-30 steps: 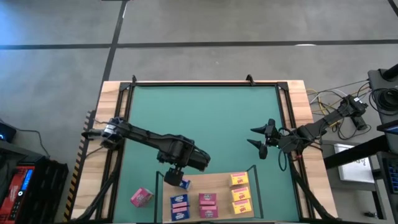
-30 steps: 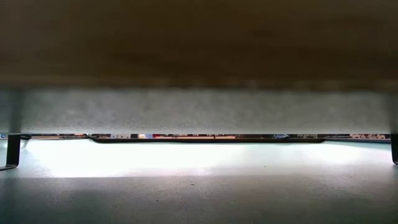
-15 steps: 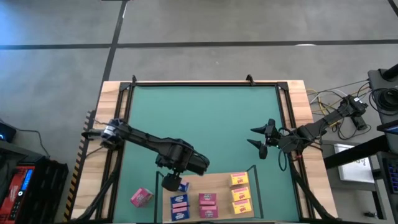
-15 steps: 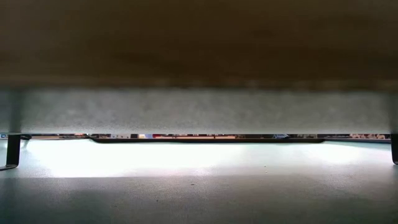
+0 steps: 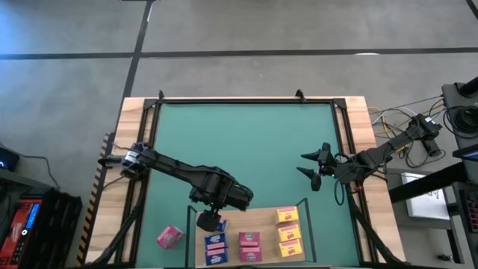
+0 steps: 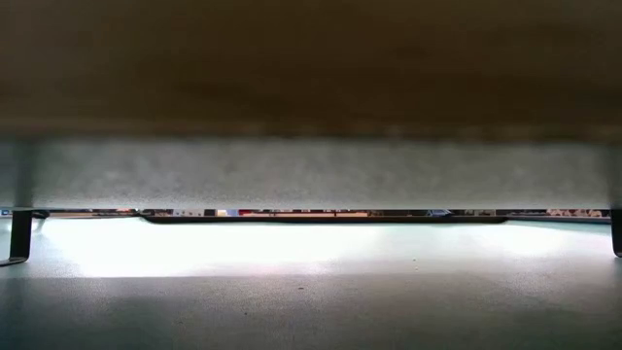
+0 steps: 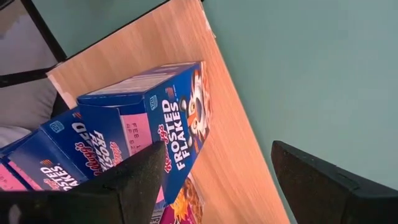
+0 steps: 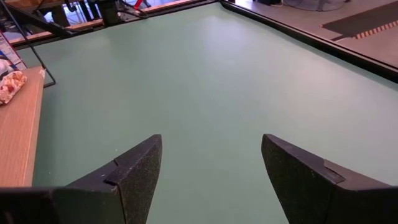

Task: Stack cereal on shelf
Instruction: Put the blue cereal box on the shelf aligned with the other blue cereal boxes

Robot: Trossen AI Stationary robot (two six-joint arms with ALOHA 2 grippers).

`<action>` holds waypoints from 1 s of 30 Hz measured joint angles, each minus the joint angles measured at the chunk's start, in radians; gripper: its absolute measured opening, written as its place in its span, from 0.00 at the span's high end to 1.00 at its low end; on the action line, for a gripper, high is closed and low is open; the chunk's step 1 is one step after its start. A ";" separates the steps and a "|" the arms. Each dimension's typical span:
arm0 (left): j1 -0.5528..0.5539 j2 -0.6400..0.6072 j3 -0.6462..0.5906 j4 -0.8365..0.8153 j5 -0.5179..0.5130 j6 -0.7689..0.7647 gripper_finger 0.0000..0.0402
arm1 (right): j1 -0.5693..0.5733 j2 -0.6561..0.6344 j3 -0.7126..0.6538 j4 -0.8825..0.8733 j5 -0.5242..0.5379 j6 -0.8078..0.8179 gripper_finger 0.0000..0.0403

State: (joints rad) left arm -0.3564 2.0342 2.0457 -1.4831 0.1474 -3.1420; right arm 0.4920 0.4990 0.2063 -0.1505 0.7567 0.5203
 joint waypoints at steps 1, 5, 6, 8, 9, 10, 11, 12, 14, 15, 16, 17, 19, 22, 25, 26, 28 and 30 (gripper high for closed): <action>0.003 0.000 0.000 -0.001 0.000 0.000 0.32 | 0.000 0.000 0.000 0.000 0.000 0.000 0.34; 0.028 0.000 0.000 -0.025 -0.003 0.000 0.32 | 0.000 0.000 0.000 0.000 0.000 0.000 0.34; 0.032 0.000 0.000 -0.030 -0.003 0.000 0.32 | 0.000 0.000 0.000 0.000 0.000 0.000 0.34; 0.036 0.003 0.000 -0.039 -0.002 0.000 0.32 | 0.000 0.000 0.000 0.000 0.000 0.000 0.34; 0.035 0.004 0.000 -0.047 0.000 0.000 0.32 | 0.000 0.000 0.000 0.000 0.000 0.000 0.34; 0.034 0.005 0.000 -0.054 0.002 0.000 0.32 | 0.000 0.000 0.000 0.000 0.000 0.000 0.34; 0.034 0.006 0.000 -0.059 0.002 0.000 0.32 | 0.000 0.000 0.000 0.000 0.000 0.000 0.34; 0.033 0.007 0.000 -0.063 0.006 0.000 0.32 | 0.000 0.000 0.000 0.000 0.000 0.000 0.34; 0.034 0.009 0.000 -0.073 0.024 0.000 0.32 | 0.000 0.000 0.000 0.000 0.000 0.000 0.34; 0.034 0.009 -0.001 -0.082 0.032 0.000 0.32 | 0.000 0.000 0.000 0.000 0.000 0.000 0.34; 0.034 0.009 -0.002 -0.085 0.039 0.000 0.32 | 0.000 0.000 0.000 0.000 0.000 0.000 0.34; 0.034 0.009 -0.005 -0.084 0.044 0.000 0.32 | 0.000 0.000 0.000 0.000 0.000 0.000 0.34; 0.034 0.009 -0.006 -0.083 0.046 0.000 0.32 | 0.000 0.000 0.000 0.000 0.000 0.000 0.34; 0.031 0.009 -0.006 -0.078 0.055 0.000 0.32 | 0.000 0.000 0.000 0.000 0.000 0.000 0.34; 0.027 0.009 -0.006 -0.065 0.082 0.000 0.32 | 0.000 0.000 0.000 0.000 0.000 0.000 0.34; 0.025 0.009 -0.006 -0.063 0.084 0.000 0.32 | 0.000 0.000 0.000 0.000 0.000 0.000 0.34; 0.025 0.009 -0.006 -0.058 0.090 0.000 0.32 | 0.000 0.000 0.000 0.000 0.000 0.000 0.34; 0.025 0.009 -0.006 -0.046 0.101 0.000 0.32 | 0.000 0.000 0.000 0.000 0.000 0.000 0.34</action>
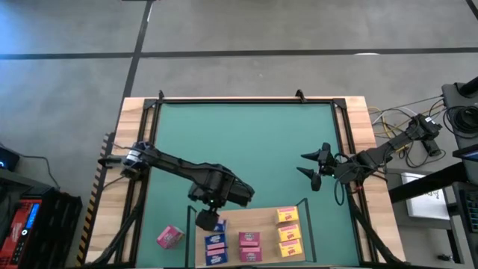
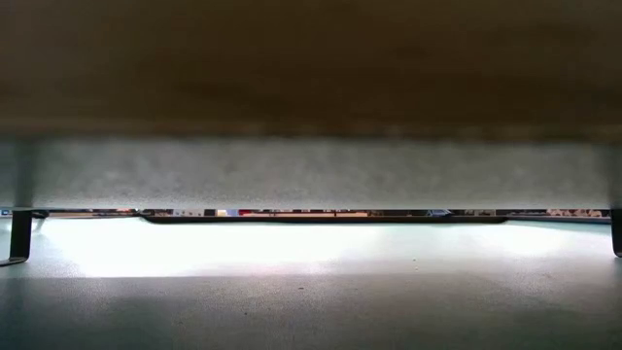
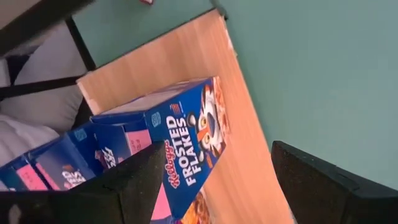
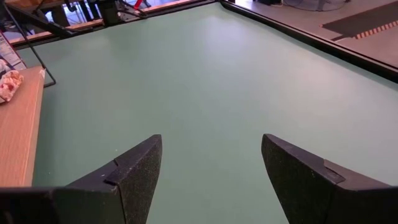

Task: Stack cereal on shelf
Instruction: Put the blue cereal box on the shelf aligned with the other blue cereal boxes, then put the violet cereal box on the shelf aligned with the other violet cereal boxes

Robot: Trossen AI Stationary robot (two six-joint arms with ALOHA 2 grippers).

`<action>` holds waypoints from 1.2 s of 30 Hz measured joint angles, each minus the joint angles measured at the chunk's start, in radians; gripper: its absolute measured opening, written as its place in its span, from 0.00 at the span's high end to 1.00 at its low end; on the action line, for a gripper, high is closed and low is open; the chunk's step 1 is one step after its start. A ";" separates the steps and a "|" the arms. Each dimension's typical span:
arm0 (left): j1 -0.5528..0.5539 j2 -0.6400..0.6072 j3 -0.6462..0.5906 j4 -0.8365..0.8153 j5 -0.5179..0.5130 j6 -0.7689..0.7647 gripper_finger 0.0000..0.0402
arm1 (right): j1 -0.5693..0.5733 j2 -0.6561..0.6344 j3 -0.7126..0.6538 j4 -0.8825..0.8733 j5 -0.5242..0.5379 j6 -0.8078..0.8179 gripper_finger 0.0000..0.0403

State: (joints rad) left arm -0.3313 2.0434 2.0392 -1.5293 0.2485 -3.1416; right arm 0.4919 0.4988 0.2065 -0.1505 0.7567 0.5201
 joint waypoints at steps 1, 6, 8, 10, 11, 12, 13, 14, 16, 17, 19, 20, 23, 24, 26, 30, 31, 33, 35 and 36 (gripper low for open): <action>0.000 0.000 0.000 0.006 0.003 0.000 0.32 | 0.000 0.000 0.000 0.000 0.000 0.000 0.34; 0.005 0.000 0.002 0.037 0.008 0.000 0.32 | 0.000 0.000 0.000 0.000 0.000 0.000 0.34; 0.006 0.000 0.003 0.037 0.008 0.000 0.32 | 0.000 0.000 0.000 0.000 0.000 0.000 0.34; 0.006 0.000 0.003 0.037 0.009 0.000 0.32 | 0.000 0.000 0.000 0.000 0.000 0.000 0.34; 0.007 0.000 0.003 0.037 0.009 0.000 0.32 | 0.000 0.000 0.000 0.000 0.000 0.000 0.34; 0.009 0.000 0.003 0.035 0.010 0.000 0.32 | 0.000 0.000 0.000 0.000 0.000 0.000 0.34; 0.012 0.000 0.005 0.029 0.013 0.000 0.32 | 0.000 0.000 0.000 0.000 0.000 0.000 0.34; 0.015 0.000 0.010 0.017 0.013 0.000 0.32 | 0.000 0.000 0.000 0.000 0.000 0.000 0.34; 0.024 0.000 0.022 0.000 0.012 0.000 0.32 | 0.000 0.000 0.000 0.000 0.000 0.000 0.34; 0.029 0.000 0.025 -0.005 0.006 0.000 0.32 | 0.000 0.000 0.000 0.000 0.000 0.000 0.34; 0.036 0.000 0.025 -0.013 -0.011 0.000 0.32 | 0.000 0.000 0.000 0.000 0.000 0.000 0.34; 0.038 0.000 0.025 -0.016 -0.025 0.000 0.32 | 0.000 0.000 0.000 0.000 0.000 0.000 0.34; 0.041 0.000 0.025 -0.046 -0.037 0.001 0.32 | 0.000 0.000 0.000 0.000 0.000 0.000 0.34; 0.042 -0.002 0.025 -0.042 -0.053 0.001 0.32 | 0.000 0.000 0.000 0.000 0.000 0.000 0.34; 0.040 -0.014 0.017 -0.042 -0.097 0.001 0.32 | 0.000 0.000 0.000 0.000 0.000 0.000 0.34; 0.041 -0.082 -0.025 -0.042 -0.161 0.000 0.32 | 0.000 0.000 0.000 0.001 0.000 0.000 0.34; 0.042 -0.104 -0.051 -0.042 -0.162 0.000 0.32 | 0.000 0.000 0.000 0.000 0.000 0.000 0.34; 0.048 -0.159 -0.130 -0.041 -0.162 0.000 0.32 | 0.000 0.000 0.000 0.000 0.000 0.000 0.34; 0.054 -0.225 -0.223 -0.041 -0.161 0.000 0.32 | 0.000 0.000 0.000 0.000 0.000 0.000 0.34; 0.055 -0.260 -0.273 -0.040 -0.161 0.000 0.32 | 0.000 0.000 0.000 0.000 0.000 0.000 0.34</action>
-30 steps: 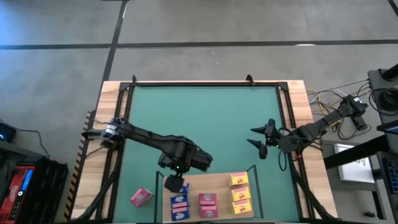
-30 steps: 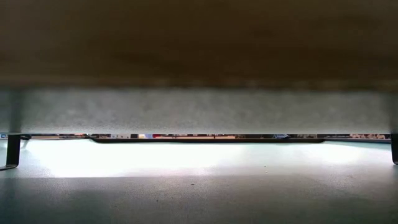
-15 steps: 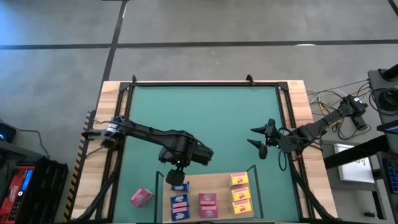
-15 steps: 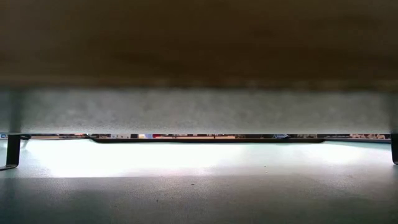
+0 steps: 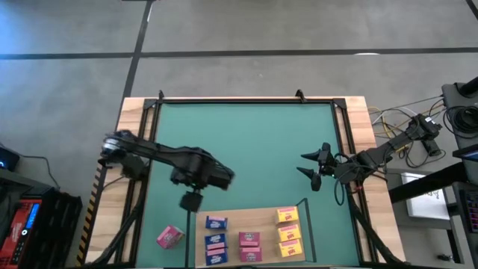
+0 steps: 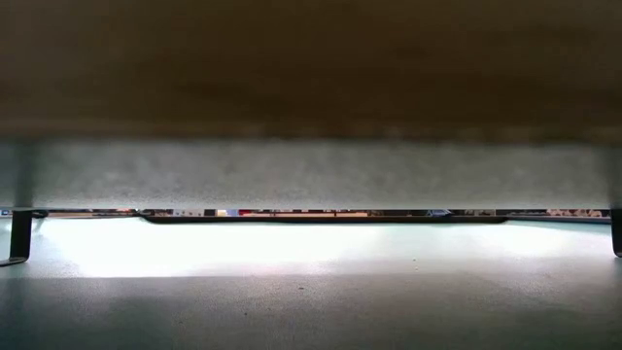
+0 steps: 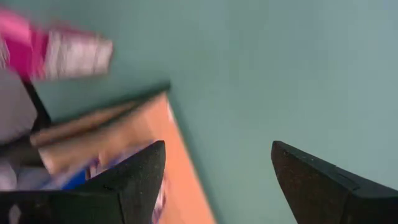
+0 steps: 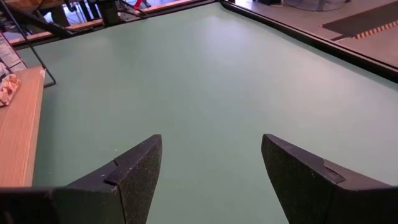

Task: Stack cereal on shelf
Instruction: Put the violet cereal box on the shelf aligned with the other violet cereal boxes

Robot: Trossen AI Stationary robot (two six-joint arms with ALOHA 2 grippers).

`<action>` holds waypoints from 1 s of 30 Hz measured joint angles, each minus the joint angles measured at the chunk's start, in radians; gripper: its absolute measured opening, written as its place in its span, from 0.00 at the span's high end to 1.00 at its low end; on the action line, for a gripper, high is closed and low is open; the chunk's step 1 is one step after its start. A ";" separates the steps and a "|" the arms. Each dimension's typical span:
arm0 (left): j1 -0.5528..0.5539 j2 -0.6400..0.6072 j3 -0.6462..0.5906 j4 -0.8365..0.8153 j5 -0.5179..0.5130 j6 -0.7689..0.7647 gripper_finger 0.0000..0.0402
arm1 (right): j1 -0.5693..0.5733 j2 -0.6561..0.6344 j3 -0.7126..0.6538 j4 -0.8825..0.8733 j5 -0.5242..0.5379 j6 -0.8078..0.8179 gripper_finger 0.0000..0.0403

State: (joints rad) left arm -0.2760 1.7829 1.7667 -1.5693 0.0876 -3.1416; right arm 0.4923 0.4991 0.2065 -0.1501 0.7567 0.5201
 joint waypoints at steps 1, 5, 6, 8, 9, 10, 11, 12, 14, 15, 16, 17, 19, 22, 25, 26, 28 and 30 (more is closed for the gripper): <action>0.001 -0.042 -0.050 -0.002 0.001 0.000 0.32 | 0.000 0.000 0.000 0.000 0.000 0.000 0.34; -0.023 -0.186 -0.219 -0.003 0.008 0.101 0.32 | 0.000 0.000 0.000 0.000 0.000 0.000 0.34; -0.034 -0.218 -0.255 -0.002 0.003 0.161 0.32 | 0.000 0.000 0.000 0.000 0.000 0.000 0.34; -0.054 -0.283 -0.321 -0.003 -0.024 0.281 0.32 | 0.000 0.000 0.000 0.000 0.000 0.000 0.34; -0.061 -0.310 -0.350 -0.005 -0.033 0.334 0.32 | 0.000 0.000 0.000 0.000 0.000 0.000 0.34; -0.069 -0.333 -0.376 -0.004 -0.037 0.385 0.32 | 0.000 0.000 0.000 0.000 0.000 0.000 0.34; -0.076 -0.354 -0.402 -0.002 -0.038 0.431 0.32 | 0.000 0.000 0.000 0.000 0.000 0.000 0.34; -0.083 -0.370 -0.426 -0.002 -0.038 0.478 0.32 | 0.000 0.000 0.000 0.000 0.000 0.000 0.34; -0.102 -0.404 -0.471 -0.002 -0.037 0.583 0.32 | 0.000 0.000 0.000 0.000 0.000 0.000 0.34; -0.111 -0.420 -0.493 -0.003 -0.037 0.633 0.32 | 0.000 0.000 0.000 0.000 0.000 0.000 0.34; -0.117 -0.433 -0.511 -0.003 -0.036 0.681 0.32 | 0.000 0.000 0.000 0.000 0.000 0.000 0.34; -0.124 -0.445 -0.527 -0.002 -0.035 0.720 0.32 | 0.000 0.000 0.000 0.000 0.000 0.000 0.34; -0.137 -0.467 -0.556 -0.001 -0.034 0.802 0.32 | 0.000 0.000 0.000 0.000 0.000 0.000 0.34; -0.143 -0.493 -0.573 0.022 -0.033 0.942 0.32 | 0.000 0.000 0.000 0.000 0.000 0.000 0.34; -0.143 -0.507 -0.582 0.057 0.000 1.176 0.32 | 0.000 0.000 0.000 0.000 0.000 0.000 0.34; -0.143 -0.512 -0.583 0.077 0.023 1.250 0.32 | 0.000 0.000 0.000 0.000 0.000 0.000 0.34; -0.147 -0.520 -0.585 0.116 0.068 1.352 0.32 | 0.000 0.000 0.000 0.000 0.000 0.000 0.34; -0.152 -0.529 -0.582 0.137 0.095 1.421 0.32 | 0.000 0.000 0.000 0.000 0.000 0.000 0.34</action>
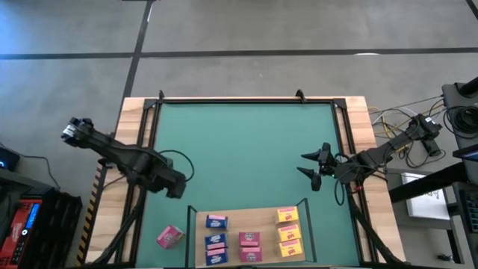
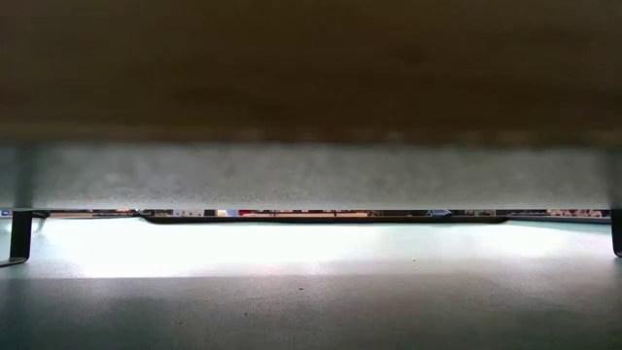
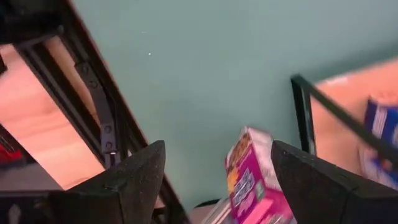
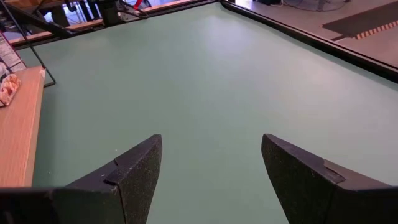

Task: Stack cereal on shelf
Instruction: Put the violet cereal box on the shelf aligned with the other violet cereal boxes

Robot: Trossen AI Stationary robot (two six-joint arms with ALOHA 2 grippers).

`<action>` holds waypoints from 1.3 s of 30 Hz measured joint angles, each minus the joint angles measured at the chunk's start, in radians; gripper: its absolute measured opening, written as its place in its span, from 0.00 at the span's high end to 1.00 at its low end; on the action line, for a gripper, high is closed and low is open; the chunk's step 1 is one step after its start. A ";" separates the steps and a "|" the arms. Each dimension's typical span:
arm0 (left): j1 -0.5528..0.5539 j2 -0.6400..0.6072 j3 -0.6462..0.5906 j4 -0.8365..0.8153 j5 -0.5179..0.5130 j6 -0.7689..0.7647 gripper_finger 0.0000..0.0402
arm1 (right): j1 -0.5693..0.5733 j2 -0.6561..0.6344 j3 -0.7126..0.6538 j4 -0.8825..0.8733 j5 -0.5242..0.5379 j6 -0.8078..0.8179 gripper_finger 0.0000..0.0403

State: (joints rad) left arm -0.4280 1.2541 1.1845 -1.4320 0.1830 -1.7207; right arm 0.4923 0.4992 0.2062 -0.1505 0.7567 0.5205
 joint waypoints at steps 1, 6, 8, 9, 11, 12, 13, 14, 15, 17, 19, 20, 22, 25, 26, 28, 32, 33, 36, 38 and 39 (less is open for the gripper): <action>-0.007 -0.007 0.004 -0.002 0.002 0.028 0.32 | 0.000 0.000 0.000 0.000 0.000 0.000 0.34; -0.072 -0.051 -0.006 0.043 0.000 0.121 0.32 | 0.000 0.000 0.000 0.000 0.000 0.000 0.34; -0.108 -0.071 -0.023 0.088 0.000 0.119 0.32 | 0.000 0.000 0.000 0.000 0.000 0.000 0.34; -0.130 -0.081 -0.033 0.113 0.000 0.109 0.32 | 0.000 0.000 0.000 0.000 0.000 0.000 0.34; -0.177 -0.095 -0.059 0.157 -0.007 0.088 0.32 | 0.000 0.000 0.000 0.000 0.000 0.000 0.34; -0.203 -0.098 -0.073 0.178 -0.009 0.080 0.32 | 0.000 0.000 0.000 0.000 0.000 0.000 0.34; -0.230 -0.100 -0.086 0.195 -0.010 0.078 0.32 | 0.000 0.000 0.000 0.000 0.000 0.000 0.34; -0.255 -0.100 -0.099 0.207 -0.012 0.079 0.32 | 0.000 0.000 0.000 0.000 0.000 0.000 0.34; -0.278 -0.099 -0.110 0.212 -0.014 0.082 0.32 | 0.000 0.000 0.000 0.000 0.000 0.000 0.34; -0.327 -0.088 -0.129 0.233 -0.016 0.078 0.32 | 0.000 0.000 0.000 0.000 0.000 0.000 0.34; -0.370 -0.071 -0.134 0.265 -0.023 0.056 0.32 | 0.000 0.000 0.000 0.000 0.000 0.000 0.34; -0.387 -0.065 -0.134 0.276 -0.035 0.051 0.32 | 0.000 0.000 0.000 0.000 0.000 0.000 0.34; -0.416 -0.057 -0.133 0.310 -0.062 0.051 0.32 | 0.000 0.000 0.000 0.000 0.000 0.000 0.34; -0.457 -0.055 -0.133 0.356 -0.119 0.054 0.32 | 0.000 0.000 0.000 0.000 0.000 0.000 0.34; -0.472 -0.054 -0.133 0.369 -0.145 0.041 0.32 | 0.000 0.000 0.000 0.000 0.000 0.000 0.34; -0.506 -0.052 -0.133 0.392 -0.198 -0.018 0.32 | 0.000 0.000 0.000 0.000 0.000 0.000 0.34; -0.553 -0.042 -0.133 0.419 -0.224 -0.048 0.32 | 0.000 0.000 0.000 0.000 0.000 0.000 0.34; -0.564 -0.033 -0.133 0.418 -0.226 -0.049 0.32 | 0.000 0.000 0.000 0.000 0.000 0.000 0.34; -0.580 -0.002 -0.133 0.424 -0.226 -0.033 0.32 | 0.000 0.000 0.000 0.000 0.000 0.000 0.34; -0.589 0.019 -0.133 0.446 -0.228 -0.020 0.32 | 0.000 0.000 0.000 0.000 0.000 0.000 0.34; -0.590 0.026 -0.133 0.454 -0.228 -0.017 0.32 | 0.000 0.000 0.000 0.000 0.000 0.000 0.34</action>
State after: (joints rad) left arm -1.0185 1.2803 1.0515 -0.9778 -0.0447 -1.7375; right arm 0.4920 0.4990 0.2065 -0.1505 0.7567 0.5205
